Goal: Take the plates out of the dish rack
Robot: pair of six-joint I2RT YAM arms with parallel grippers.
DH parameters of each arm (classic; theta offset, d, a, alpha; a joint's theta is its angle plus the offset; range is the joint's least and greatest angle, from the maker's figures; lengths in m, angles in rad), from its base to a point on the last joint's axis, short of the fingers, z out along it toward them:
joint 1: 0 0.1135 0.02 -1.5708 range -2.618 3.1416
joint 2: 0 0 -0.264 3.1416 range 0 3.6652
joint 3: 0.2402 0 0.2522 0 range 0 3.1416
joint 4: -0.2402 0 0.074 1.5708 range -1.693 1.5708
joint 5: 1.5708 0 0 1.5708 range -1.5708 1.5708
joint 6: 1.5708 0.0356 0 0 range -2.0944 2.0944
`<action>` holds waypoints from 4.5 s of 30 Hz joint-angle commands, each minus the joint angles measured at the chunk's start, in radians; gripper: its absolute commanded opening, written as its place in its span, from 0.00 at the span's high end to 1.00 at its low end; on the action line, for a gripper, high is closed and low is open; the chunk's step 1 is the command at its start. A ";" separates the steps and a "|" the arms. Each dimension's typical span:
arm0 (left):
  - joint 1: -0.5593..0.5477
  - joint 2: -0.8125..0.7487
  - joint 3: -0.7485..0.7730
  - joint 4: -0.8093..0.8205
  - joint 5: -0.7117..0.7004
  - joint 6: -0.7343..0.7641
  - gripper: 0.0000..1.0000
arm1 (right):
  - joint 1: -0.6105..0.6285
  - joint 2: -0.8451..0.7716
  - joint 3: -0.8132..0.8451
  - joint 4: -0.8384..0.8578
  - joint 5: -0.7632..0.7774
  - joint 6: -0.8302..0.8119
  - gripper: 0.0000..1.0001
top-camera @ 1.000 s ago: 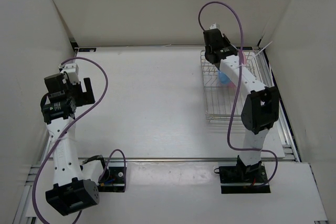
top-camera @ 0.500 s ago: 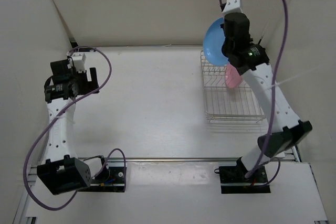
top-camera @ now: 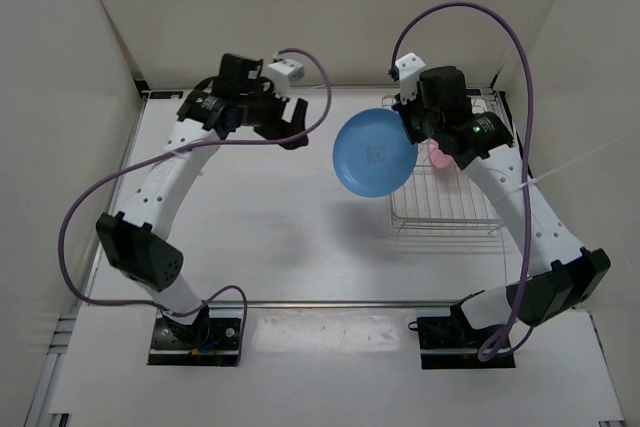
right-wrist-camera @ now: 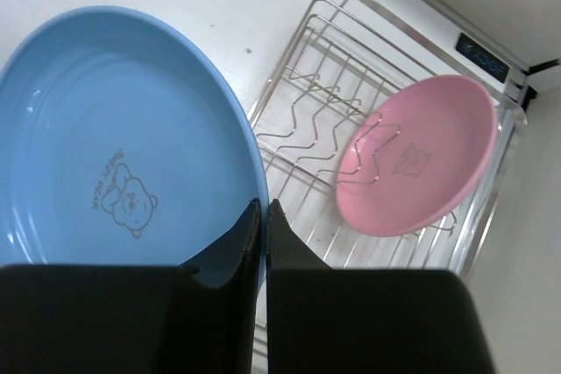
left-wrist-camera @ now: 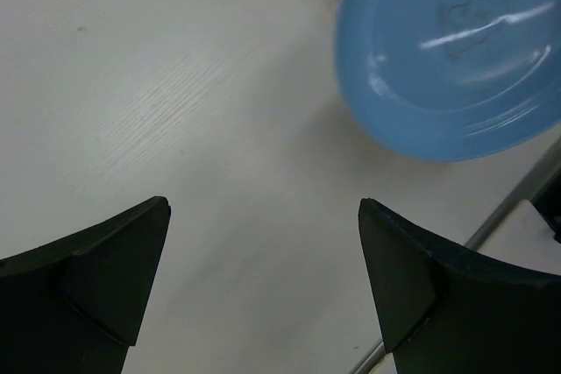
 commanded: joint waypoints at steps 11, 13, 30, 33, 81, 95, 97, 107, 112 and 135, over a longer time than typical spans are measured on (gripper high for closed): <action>-0.165 0.217 0.261 -0.039 0.096 -0.041 0.01 | 0.001 -0.074 0.042 0.001 -0.169 0.026 1.00; -0.176 0.230 0.271 -0.039 0.096 -0.041 0.07 | 0.001 -0.074 0.033 0.001 -0.169 0.026 1.00; -0.219 0.240 0.280 -0.050 0.056 -0.023 0.73 | 0.001 -0.092 0.024 -0.009 -0.180 0.015 1.00; -0.228 0.250 0.280 -0.050 0.056 -0.023 0.89 | 0.001 -0.101 0.024 -0.018 -0.190 0.015 1.00; 0.186 0.293 -0.256 0.129 0.098 -0.002 0.00 | -0.200 0.009 -0.074 0.088 0.207 -0.018 0.09; 0.243 -0.281 -0.347 0.051 -0.499 -0.048 0.00 | -0.250 0.445 0.180 0.180 0.532 -0.225 0.26; 0.252 -0.368 -0.430 0.060 -0.539 -0.037 0.00 | -0.260 0.466 0.190 0.215 0.556 -0.238 0.28; 0.295 -0.474 -0.492 0.069 -0.583 -0.017 0.00 | -0.289 0.515 0.179 0.215 0.567 -0.233 0.64; 0.295 -0.474 -0.481 0.069 -0.563 -0.026 0.00 | -0.289 0.525 0.170 0.215 0.592 -0.233 0.78; 0.295 -0.447 -0.492 0.079 -0.539 -0.035 0.00 | -0.218 0.471 0.262 0.321 0.833 -0.360 1.00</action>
